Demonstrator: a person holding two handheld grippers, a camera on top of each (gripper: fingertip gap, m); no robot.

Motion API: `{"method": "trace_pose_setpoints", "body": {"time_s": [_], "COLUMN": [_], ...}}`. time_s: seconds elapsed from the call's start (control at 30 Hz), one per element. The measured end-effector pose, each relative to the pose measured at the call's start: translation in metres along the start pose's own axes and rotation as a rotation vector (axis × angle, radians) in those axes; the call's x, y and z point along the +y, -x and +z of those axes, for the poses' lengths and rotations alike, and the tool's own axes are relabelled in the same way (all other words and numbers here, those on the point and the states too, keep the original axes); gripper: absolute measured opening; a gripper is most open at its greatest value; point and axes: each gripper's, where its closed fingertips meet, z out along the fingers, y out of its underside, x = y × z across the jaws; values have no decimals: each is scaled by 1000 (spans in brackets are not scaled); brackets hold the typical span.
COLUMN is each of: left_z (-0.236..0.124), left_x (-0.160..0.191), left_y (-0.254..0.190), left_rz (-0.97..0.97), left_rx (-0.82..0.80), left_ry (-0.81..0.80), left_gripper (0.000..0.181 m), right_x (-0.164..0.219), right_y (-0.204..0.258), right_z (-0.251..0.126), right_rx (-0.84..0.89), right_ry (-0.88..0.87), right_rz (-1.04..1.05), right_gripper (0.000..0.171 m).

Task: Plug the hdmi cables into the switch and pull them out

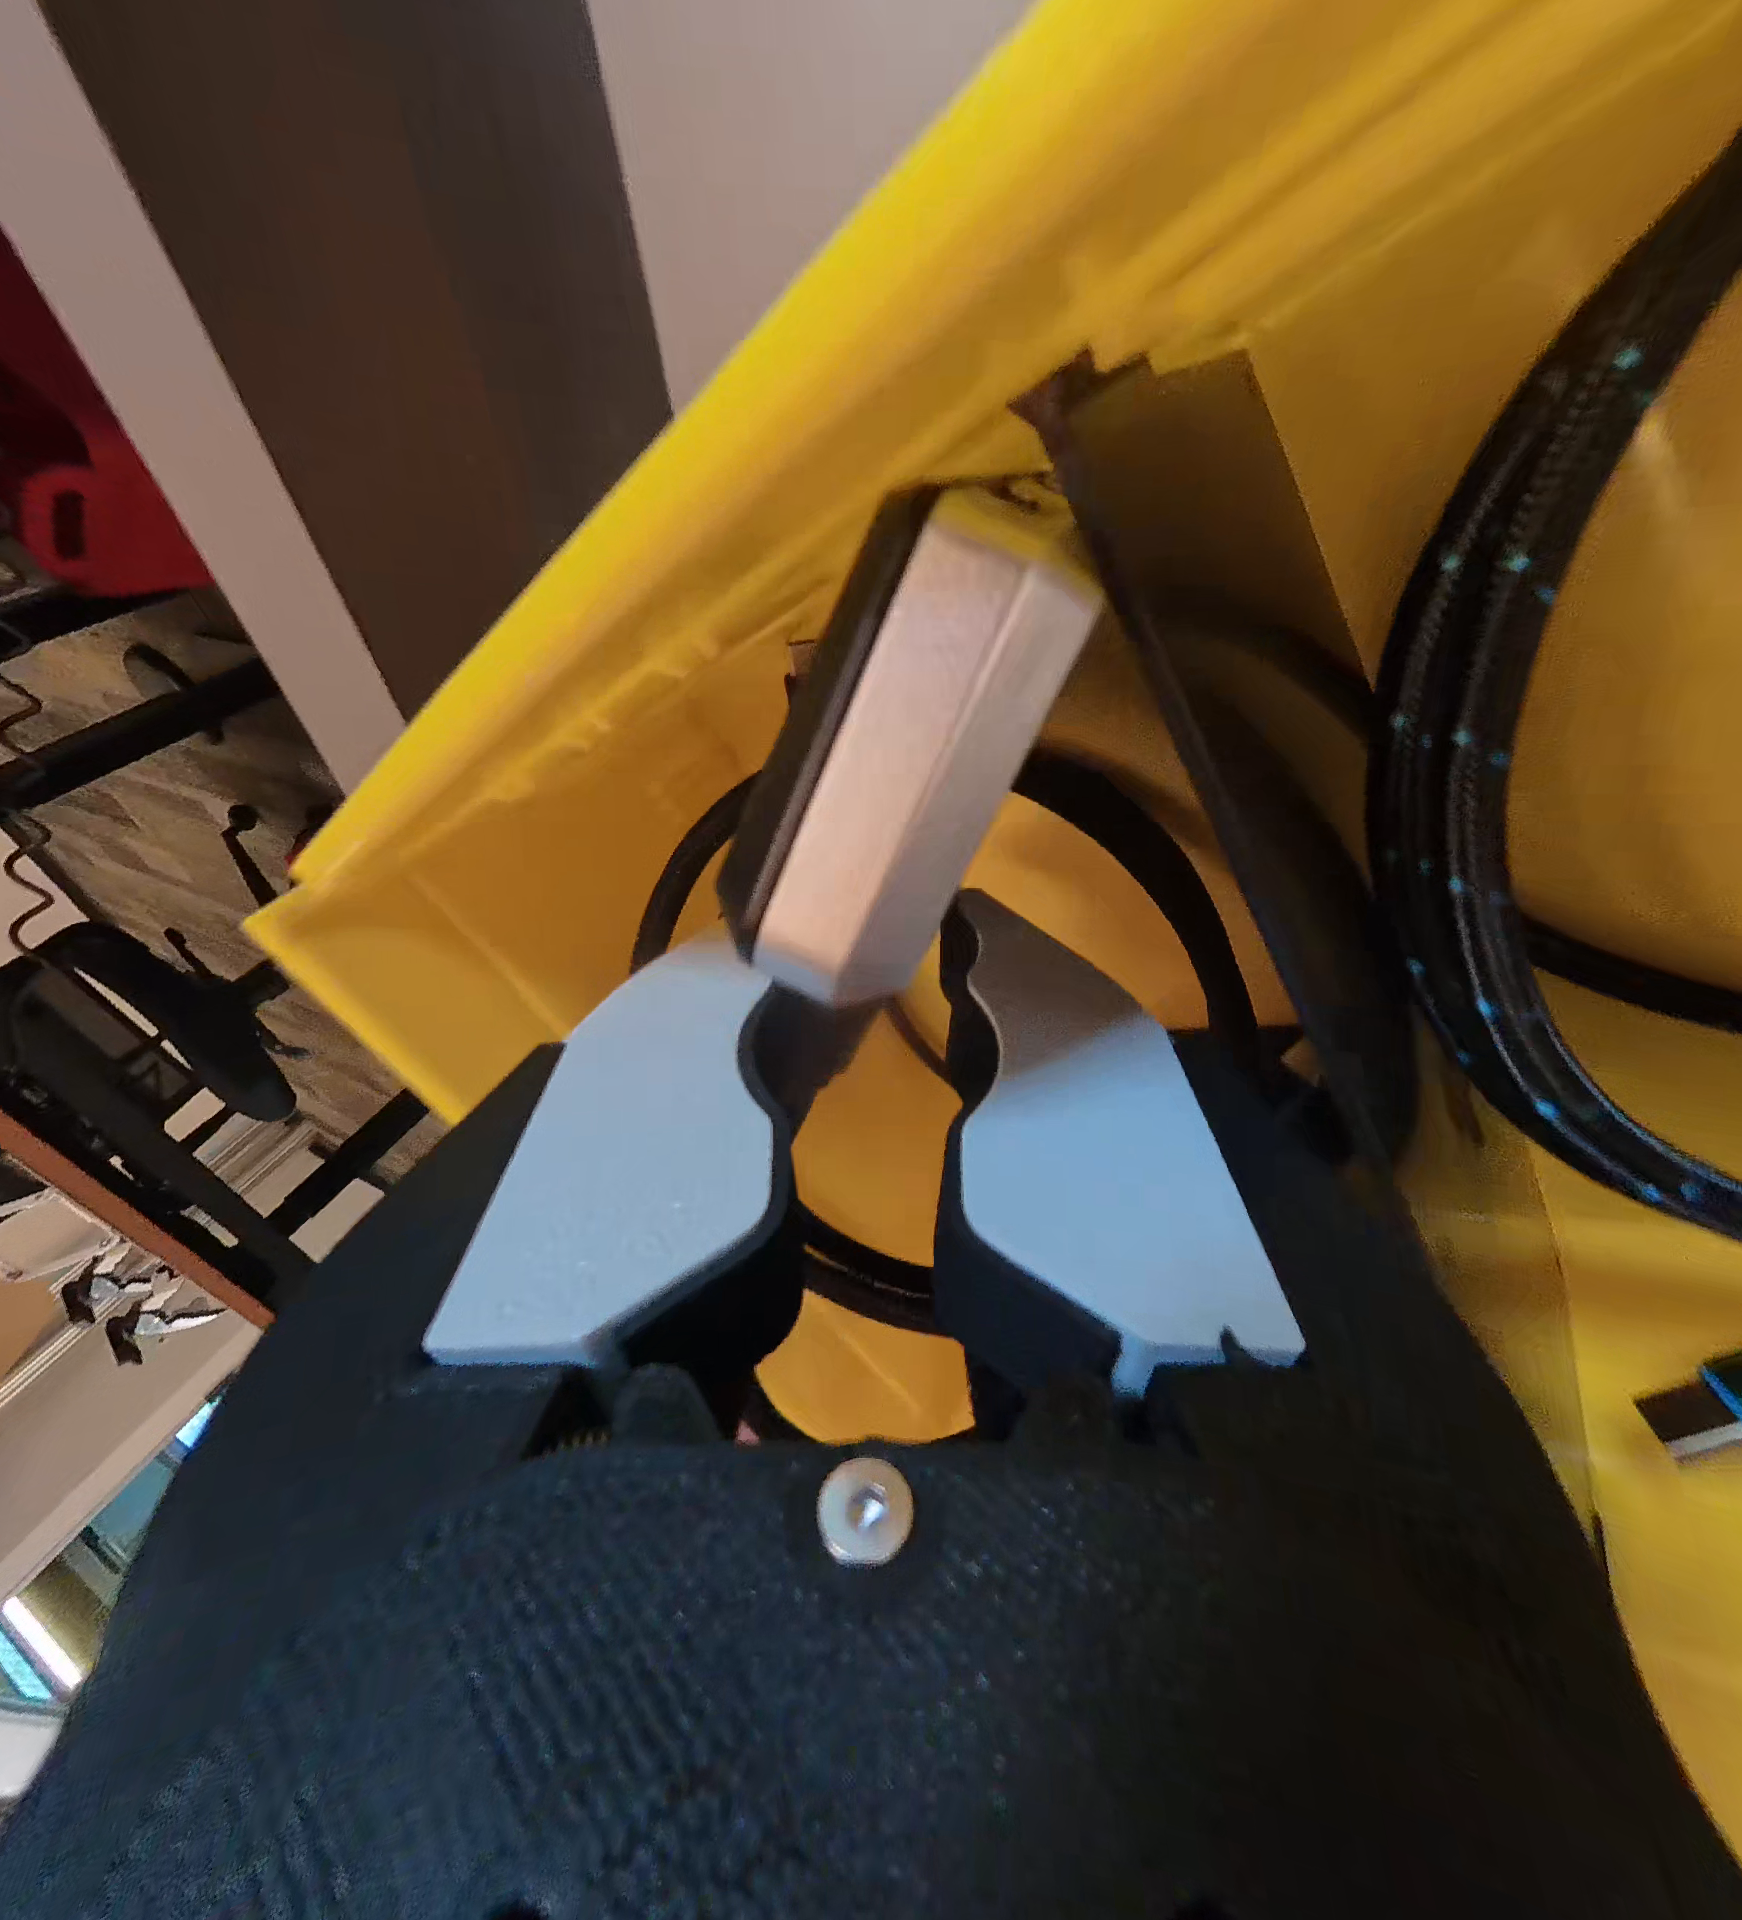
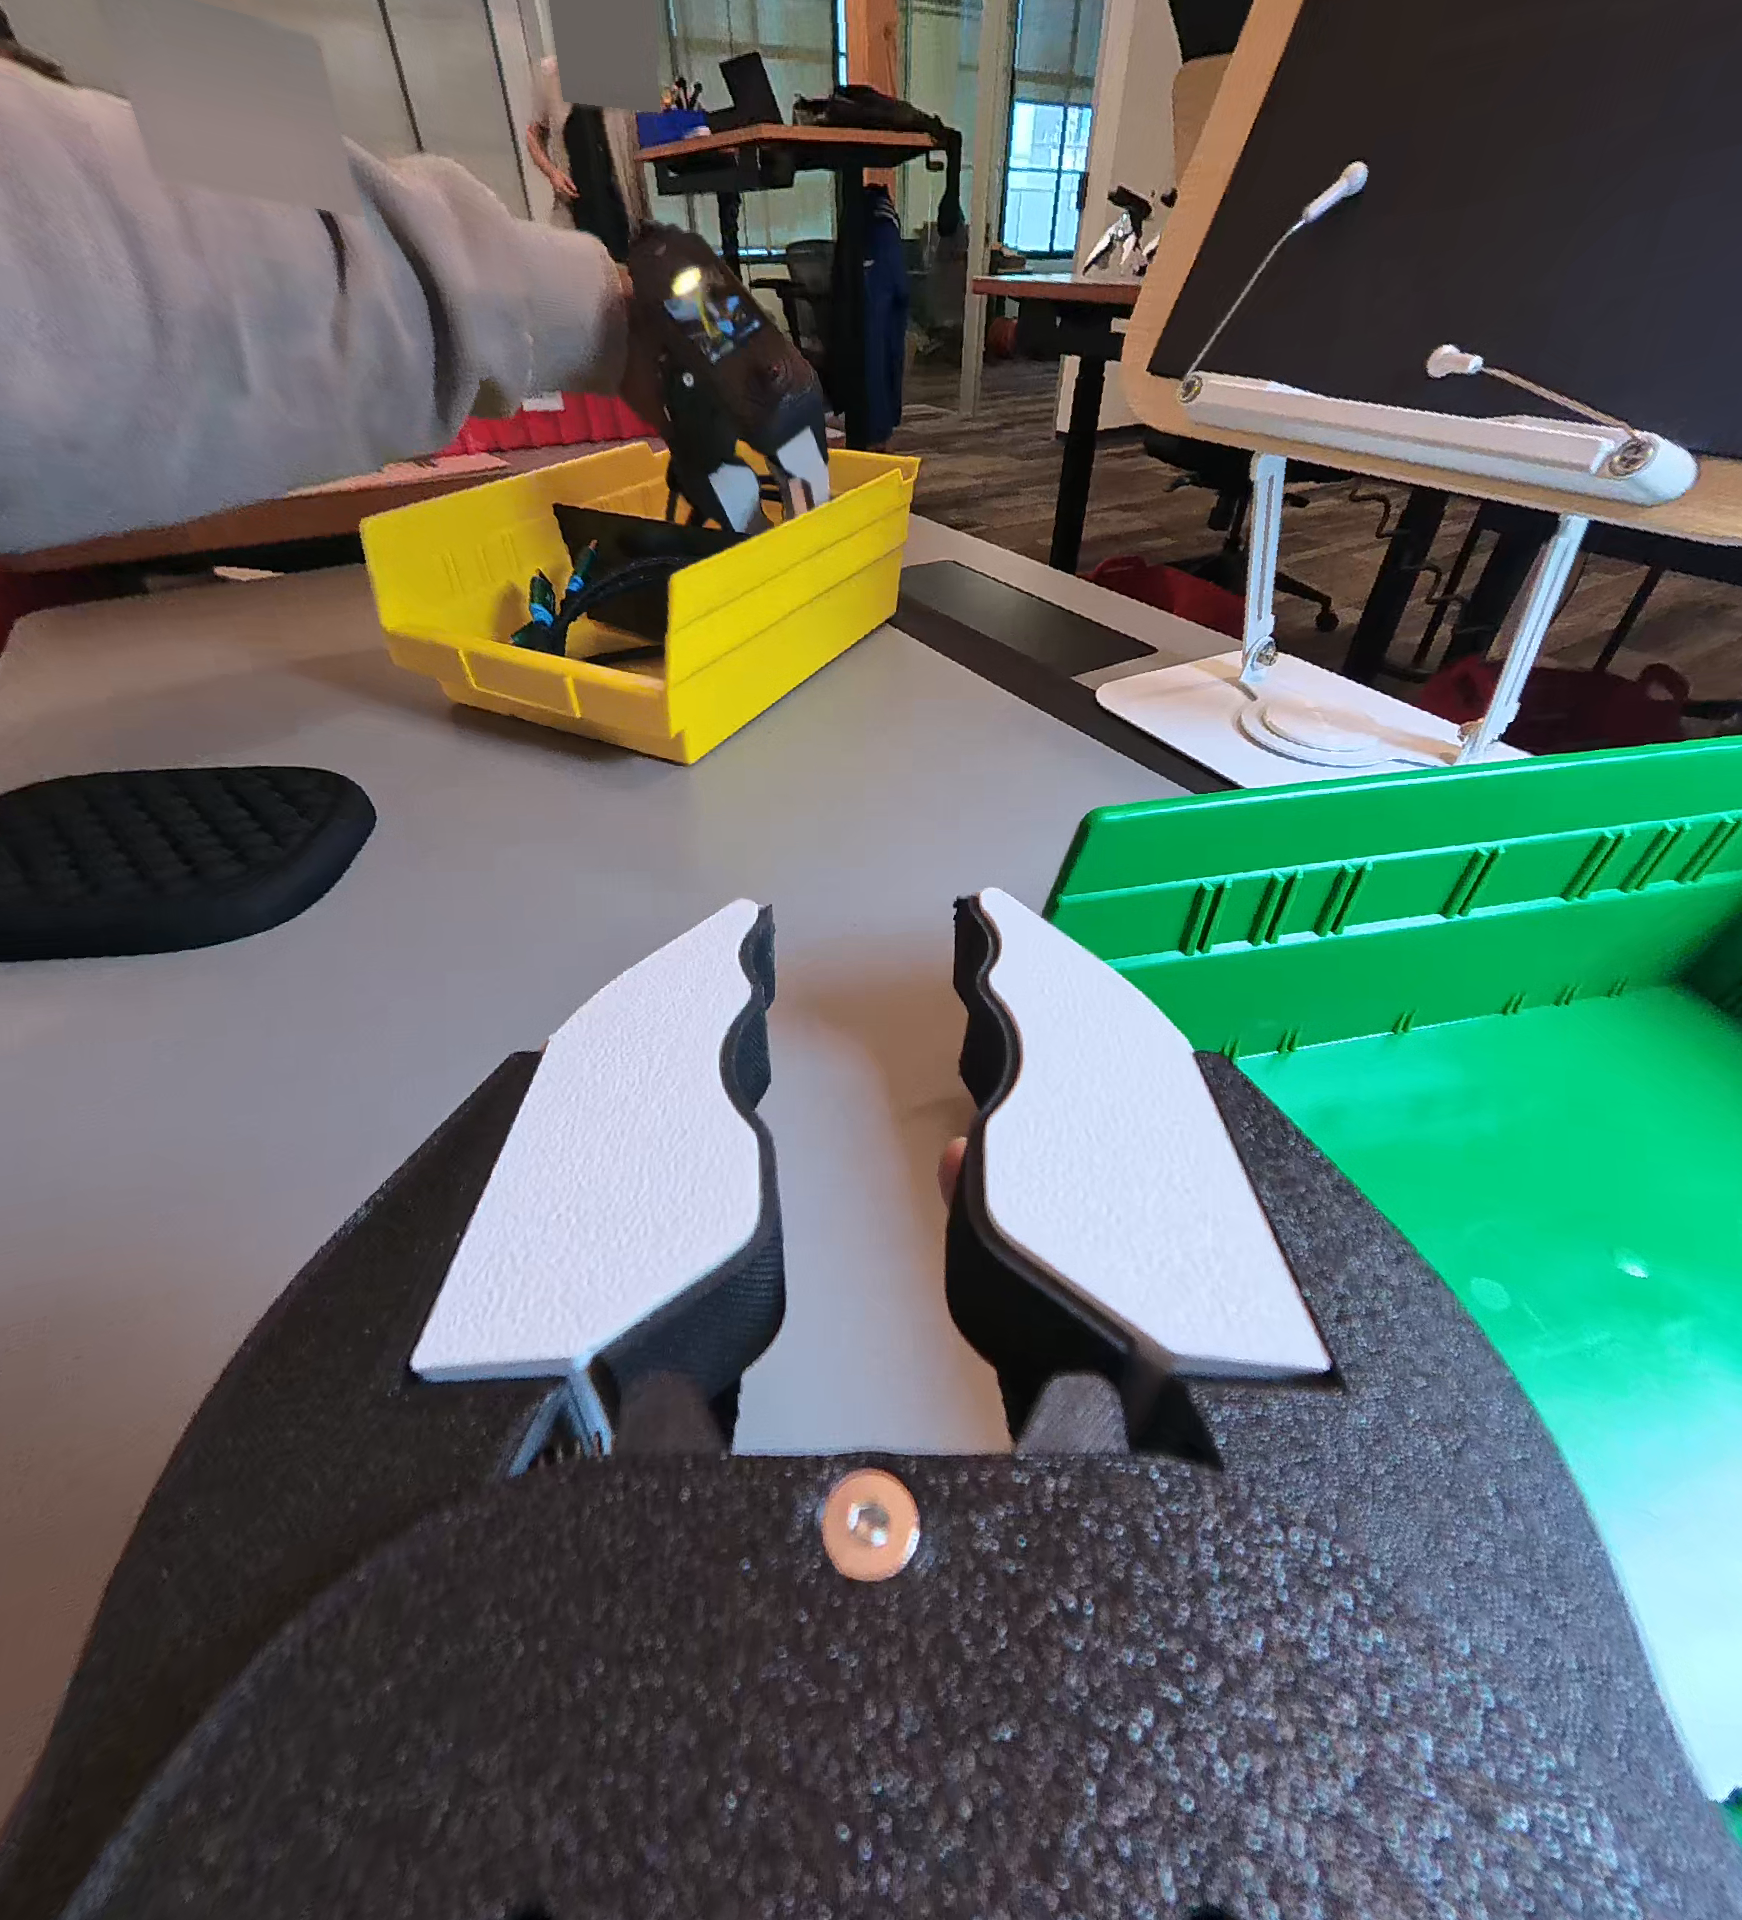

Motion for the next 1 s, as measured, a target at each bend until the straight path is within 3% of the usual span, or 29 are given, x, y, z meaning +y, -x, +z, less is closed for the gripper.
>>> {"method": "trace_pose_setpoints", "body": {"time_s": [0.2, 0.43, 0.6, 0.83, 1.0], "left_z": [-64, -182, -274, -383, -416], "left_x": [18, 24, 10, -43, -104], "left_y": [17, 50, 70, 68, 33], "left_rz": [-38, -105, -106, -178, -240], "left_rx": [-101, -328, -580, -878, -955], "left_ry": [-3, -66, -133, -395, -656], "left_gripper": [19, 19, 19, 19, 19], "right_x": [-5, -7, -9, -11, -13], "right_y": [9, 14, 17, 23, 31], "right_z": [1, 2, 3, 6, 8], "right_rx": [-16, -15, -29, -45, -69], "right_ry": [-8, -12, -28, -47, -69], "right_rz": [-20, -34, -8, 19, 10], "right_gripper": [33, 32, 31, 30, 30]}}
